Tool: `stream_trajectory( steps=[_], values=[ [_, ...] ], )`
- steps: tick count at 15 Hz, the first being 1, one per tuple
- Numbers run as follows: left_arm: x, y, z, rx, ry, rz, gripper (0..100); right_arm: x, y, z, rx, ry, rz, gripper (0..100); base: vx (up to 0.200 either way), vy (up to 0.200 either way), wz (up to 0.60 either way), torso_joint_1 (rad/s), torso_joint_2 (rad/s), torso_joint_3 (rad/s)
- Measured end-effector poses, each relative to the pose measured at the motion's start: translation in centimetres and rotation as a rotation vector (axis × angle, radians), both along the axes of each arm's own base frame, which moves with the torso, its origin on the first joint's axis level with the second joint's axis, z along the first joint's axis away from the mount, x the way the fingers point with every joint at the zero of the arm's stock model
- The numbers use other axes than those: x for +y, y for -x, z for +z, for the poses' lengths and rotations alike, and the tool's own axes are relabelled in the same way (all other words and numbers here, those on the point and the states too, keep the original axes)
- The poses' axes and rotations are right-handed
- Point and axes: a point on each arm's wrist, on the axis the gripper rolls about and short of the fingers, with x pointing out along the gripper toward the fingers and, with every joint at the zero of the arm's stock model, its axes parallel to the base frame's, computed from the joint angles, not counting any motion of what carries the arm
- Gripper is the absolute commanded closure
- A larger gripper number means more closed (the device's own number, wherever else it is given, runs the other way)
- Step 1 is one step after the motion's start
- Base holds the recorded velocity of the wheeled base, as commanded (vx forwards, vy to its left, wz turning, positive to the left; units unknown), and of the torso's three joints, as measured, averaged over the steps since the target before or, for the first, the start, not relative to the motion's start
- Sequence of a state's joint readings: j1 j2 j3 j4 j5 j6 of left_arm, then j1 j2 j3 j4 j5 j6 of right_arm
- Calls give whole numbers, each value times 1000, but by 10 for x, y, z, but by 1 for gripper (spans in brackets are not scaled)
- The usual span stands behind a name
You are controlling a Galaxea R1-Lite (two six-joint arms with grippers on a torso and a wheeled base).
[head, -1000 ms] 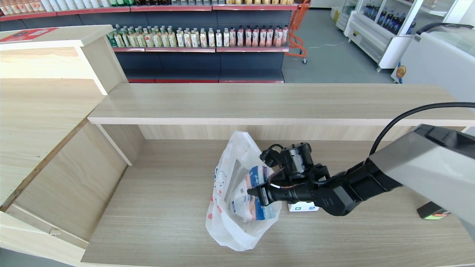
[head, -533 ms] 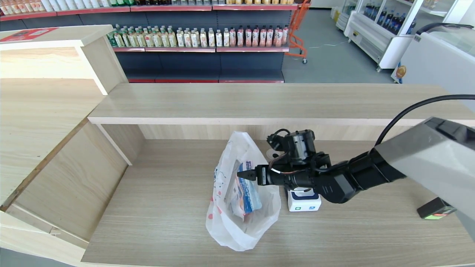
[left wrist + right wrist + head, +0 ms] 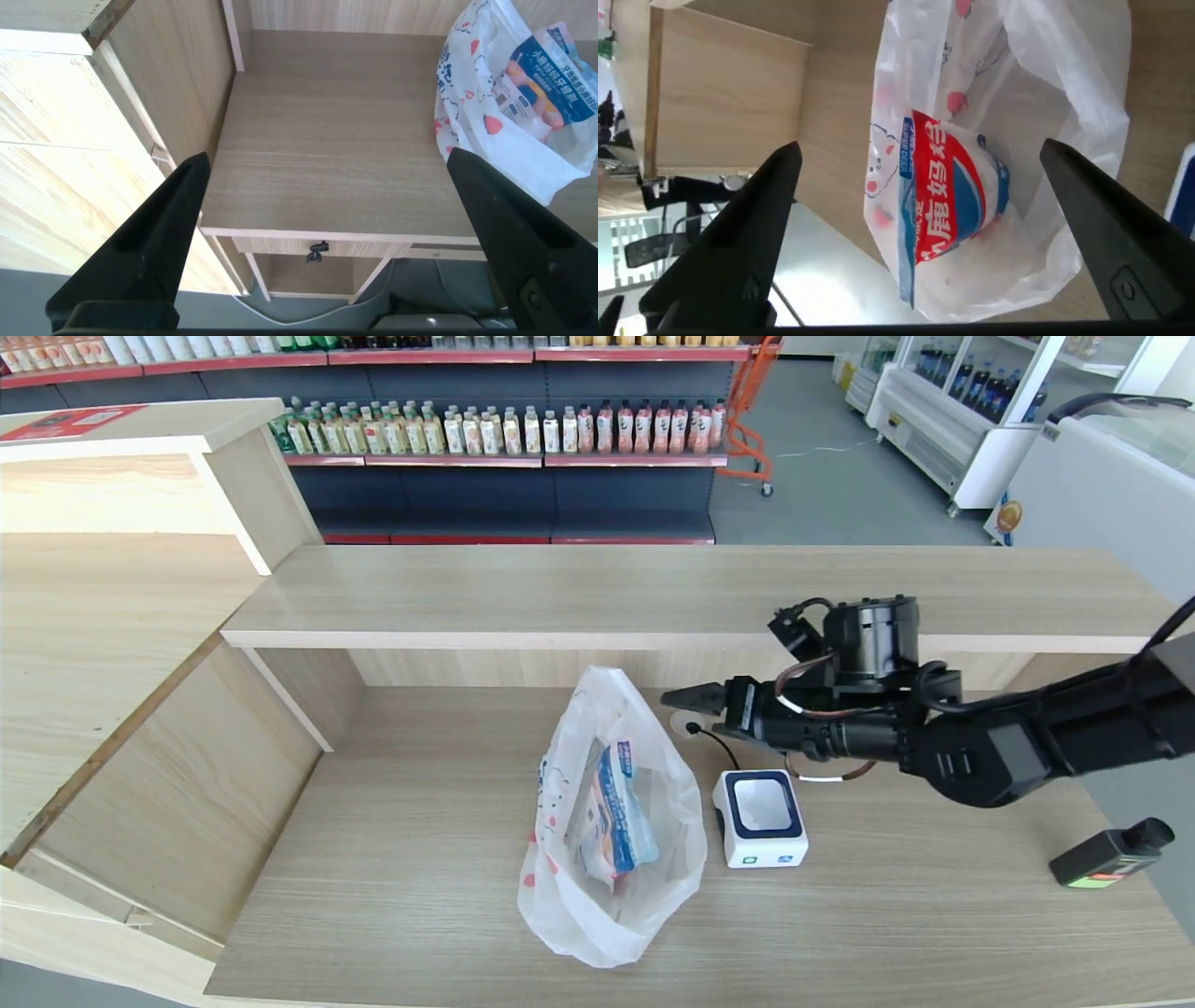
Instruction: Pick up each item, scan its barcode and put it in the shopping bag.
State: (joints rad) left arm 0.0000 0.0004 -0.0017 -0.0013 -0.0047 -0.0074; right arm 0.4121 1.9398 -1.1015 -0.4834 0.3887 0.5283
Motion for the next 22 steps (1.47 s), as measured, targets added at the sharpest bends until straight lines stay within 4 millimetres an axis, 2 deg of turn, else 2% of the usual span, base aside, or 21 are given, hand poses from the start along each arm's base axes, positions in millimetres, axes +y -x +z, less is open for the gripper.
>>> stream_trajectory(
  steps=[2,5,6,7,9,12,13,22],
  values=[
    [0,0,0,0,0,0,0,-40,23,13,5,112,-44,0,0,0,0,0,0,0],
    [0,0,0,0,0,0,0,-120,66,24,-33,508,-180,0,0,0,0,0,0,0],
    [0,0,0,0,0,0,0,-140,81,28,-32,596,-233,0,0,0,0,0,0,0],
    [0,0,0,0,0,0,0,-152,94,30,-26,633,-268,0,0,0,0,0,0,0],
    [0,0,0,0,0,0,0,-161,111,34,-32,644,-308,0,0,0,0,0,0,0],
    [0,0,0,0,1,0,0,-163,123,39,-49,630,-332,0,0,0,0,0,0,0],
    [0,0,0,0,8,0,0,-163,125,40,-52,627,-337,0,0,0,0,0,0,0],
    [0,0,0,0,4,1,0,-165,131,33,66,559,-383,0,0,-200,0,3,3,0]
  ],
)
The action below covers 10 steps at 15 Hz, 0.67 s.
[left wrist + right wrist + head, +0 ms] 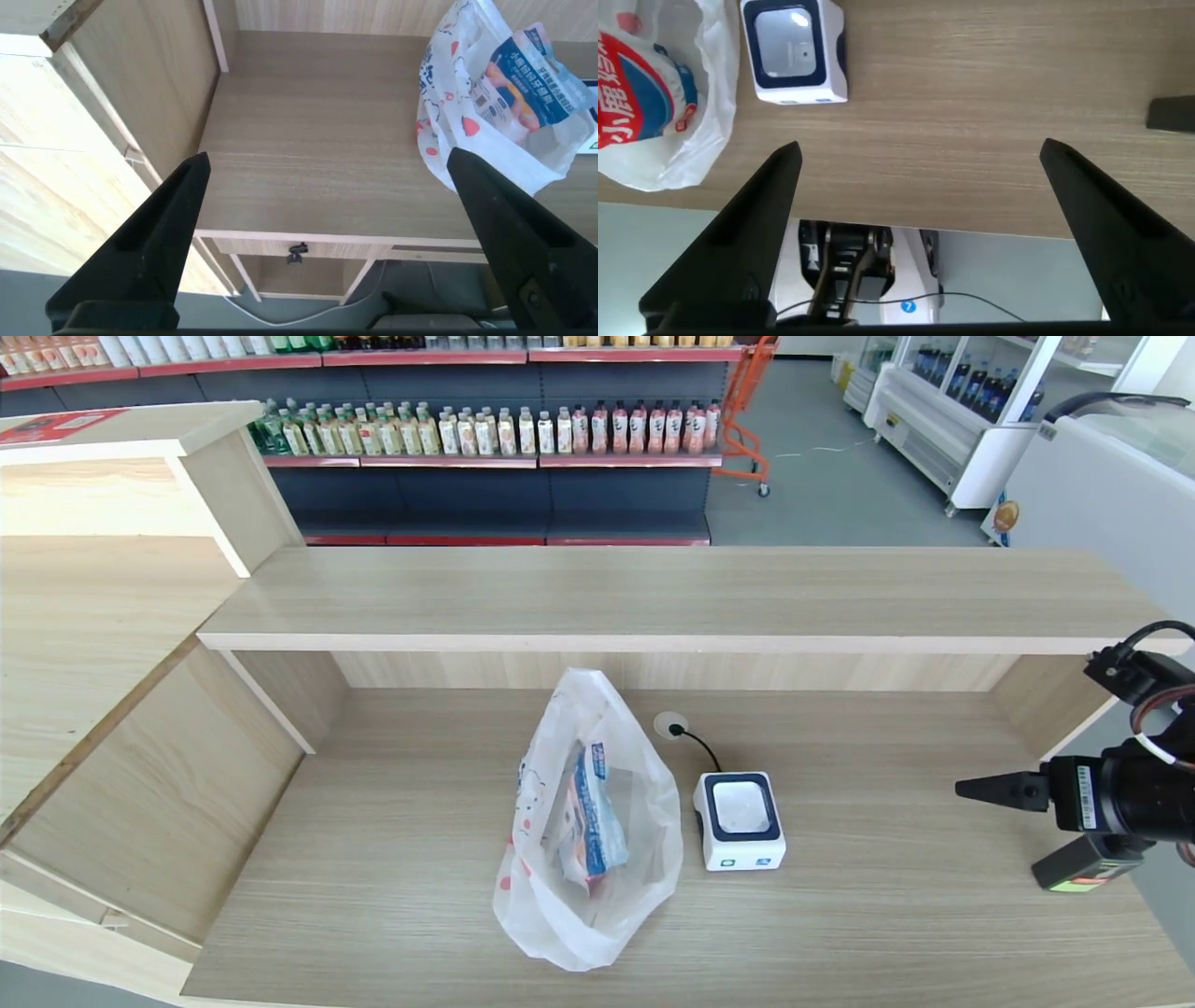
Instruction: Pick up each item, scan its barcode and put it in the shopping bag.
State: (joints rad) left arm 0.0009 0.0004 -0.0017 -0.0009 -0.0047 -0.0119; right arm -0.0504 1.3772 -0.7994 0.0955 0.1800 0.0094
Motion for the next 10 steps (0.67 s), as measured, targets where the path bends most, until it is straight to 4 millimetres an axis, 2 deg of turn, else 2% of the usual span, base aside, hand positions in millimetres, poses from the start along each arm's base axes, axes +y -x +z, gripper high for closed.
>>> stream_trajectory(
  steps=[6,10],
  values=[
    [0,0,0,0,1,0,0,-1,8,-11,38,-2,-6,0,0,0,0,0,0,0],
    [0,0,0,0,4,-1,0,0,14,-15,48,-2,-5,0,-200,0,0,4,5,1]
  ],
)
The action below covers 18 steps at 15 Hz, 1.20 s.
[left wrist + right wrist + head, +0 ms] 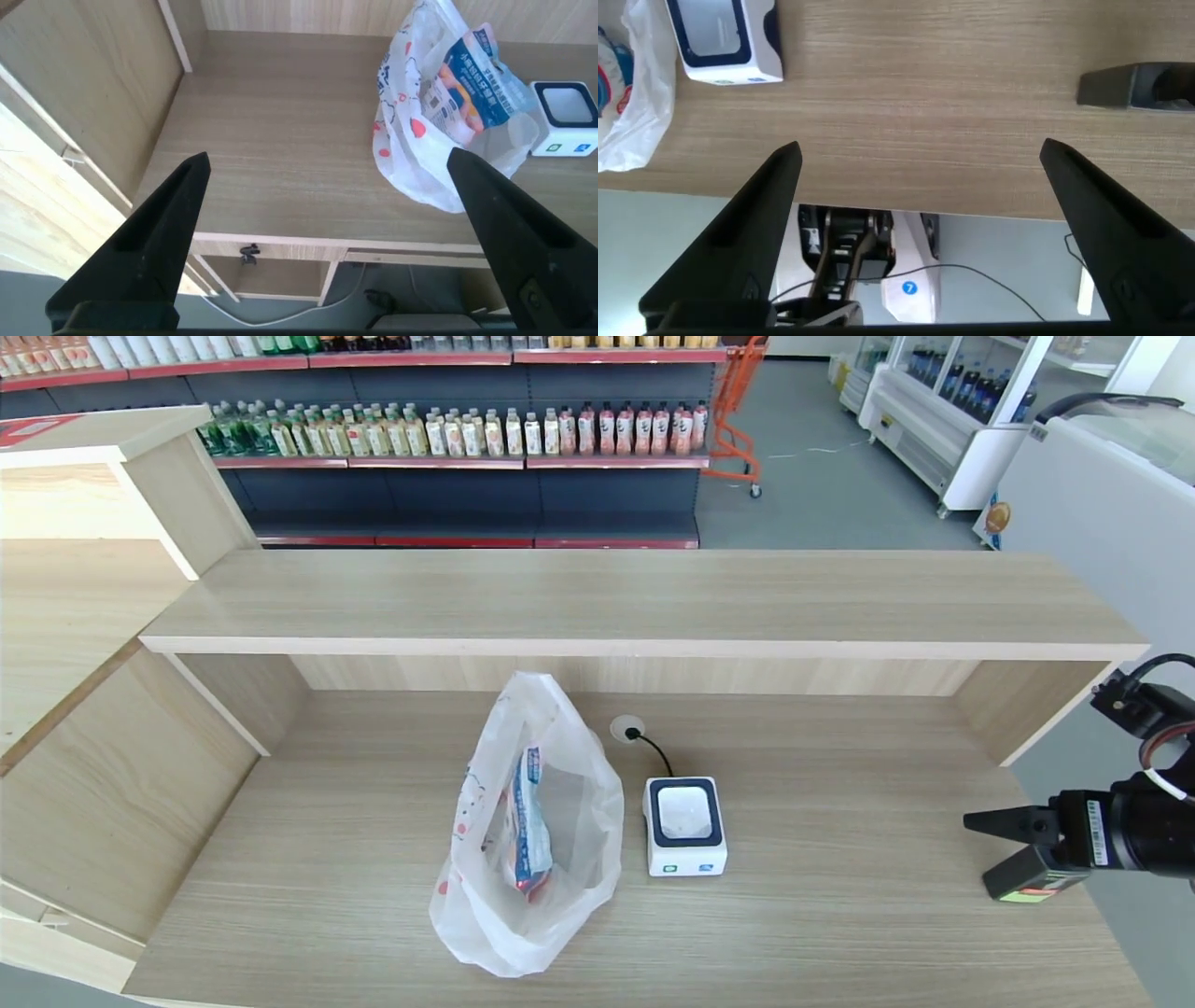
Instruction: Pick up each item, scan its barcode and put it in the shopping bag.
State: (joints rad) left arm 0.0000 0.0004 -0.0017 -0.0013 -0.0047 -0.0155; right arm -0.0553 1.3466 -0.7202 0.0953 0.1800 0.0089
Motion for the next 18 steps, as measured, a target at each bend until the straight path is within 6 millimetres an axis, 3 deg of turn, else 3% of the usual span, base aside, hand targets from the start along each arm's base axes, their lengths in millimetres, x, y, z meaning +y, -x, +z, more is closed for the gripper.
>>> stream_trajectory(
  steps=[3,6,10,15,18],
  values=[
    [0,0,0,0,-2,0,0,0,1,-1,2,5,-3,0,-200,0,0,9,6,7],
    [0,0,0,0,-2,0,0,0,2,-1,4,6,-6,0,0,0,0,0,0,0],
    [0,0,0,-1,-17,0,0,-7,2,-3,19,27,-33,0,0,-200,0,-1,-5,8],
    [0,0,0,-1,-17,0,0,-40,0,-21,149,295,-104,0,0,-200,0,9,2,3],
    [0,0,0,0,-17,0,0,-47,-3,-28,191,363,-70,0,0,-200,0,2,4,4]
  ],
)
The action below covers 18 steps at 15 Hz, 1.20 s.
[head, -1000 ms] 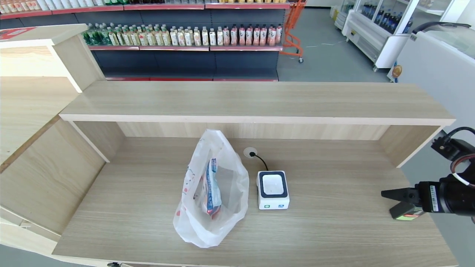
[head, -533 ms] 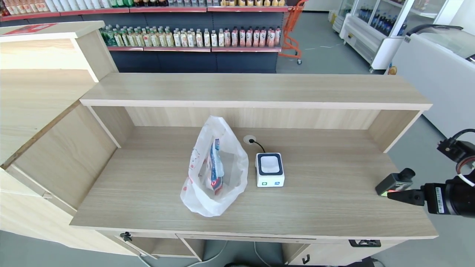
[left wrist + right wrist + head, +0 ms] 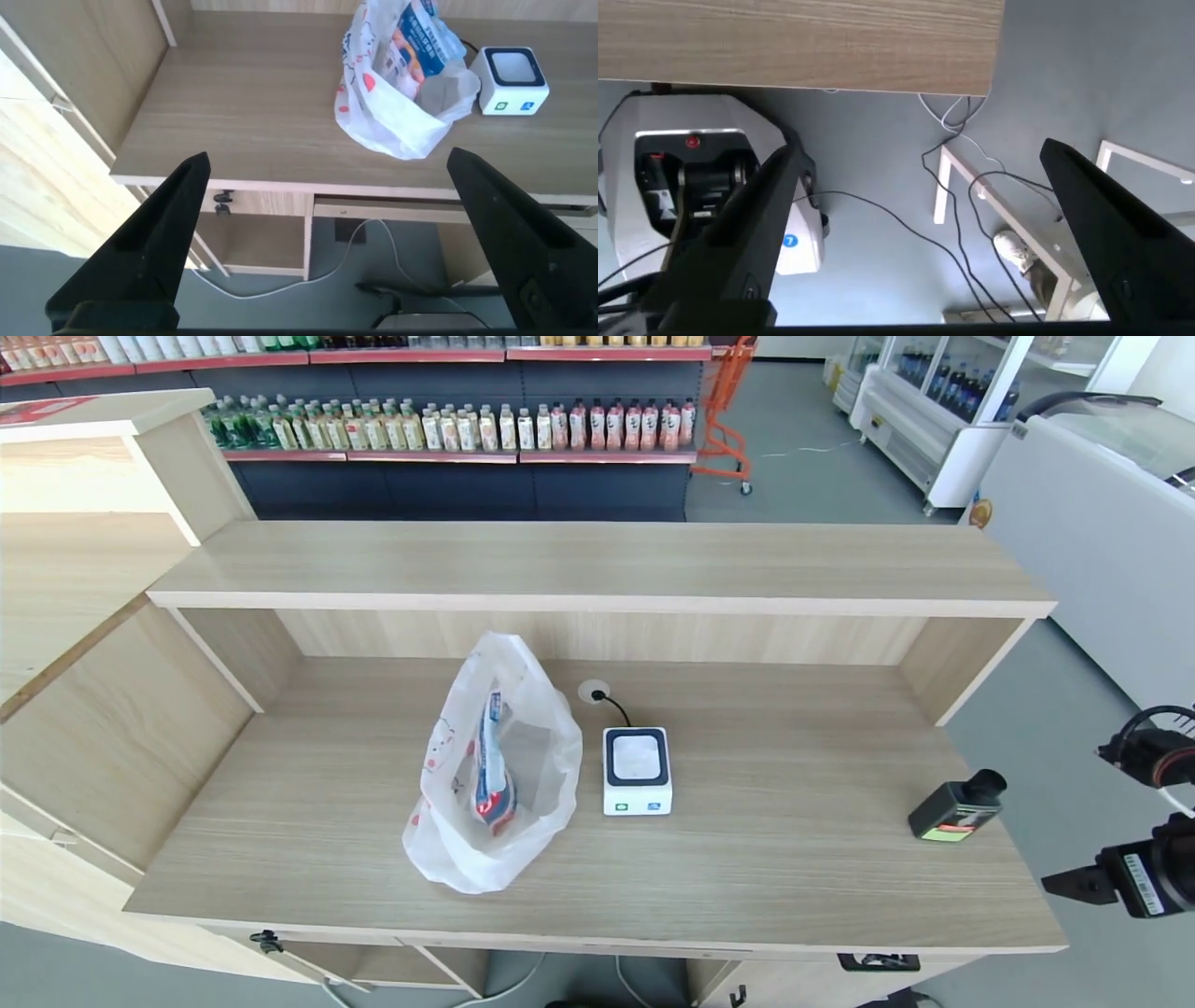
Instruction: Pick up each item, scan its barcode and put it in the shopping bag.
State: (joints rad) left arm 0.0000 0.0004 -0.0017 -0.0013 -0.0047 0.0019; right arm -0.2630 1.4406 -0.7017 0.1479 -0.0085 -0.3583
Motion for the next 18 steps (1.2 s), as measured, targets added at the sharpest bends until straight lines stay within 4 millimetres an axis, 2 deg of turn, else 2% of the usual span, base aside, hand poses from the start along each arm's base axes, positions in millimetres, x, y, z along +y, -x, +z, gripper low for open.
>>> stream_trajectory(
  steps=[6,12,16,18],
  values=[
    [0,0,0,0,0,0,0,-6,-17,-13,37,129,118,0,0,-200,0,1,6,2],
    [0,0,0,-1,6,0,0,-9,-48,-28,39,224,312,0,0,0,0,0,0,0],
    [0,0,0,0,6,0,0,12,-88,-44,-109,211,472,0,0,0,0,0,0,0],
    [0,0,0,0,6,0,0,24,-101,-54,-155,182,552,0,0,0,0,0,0,0]
  ],
)
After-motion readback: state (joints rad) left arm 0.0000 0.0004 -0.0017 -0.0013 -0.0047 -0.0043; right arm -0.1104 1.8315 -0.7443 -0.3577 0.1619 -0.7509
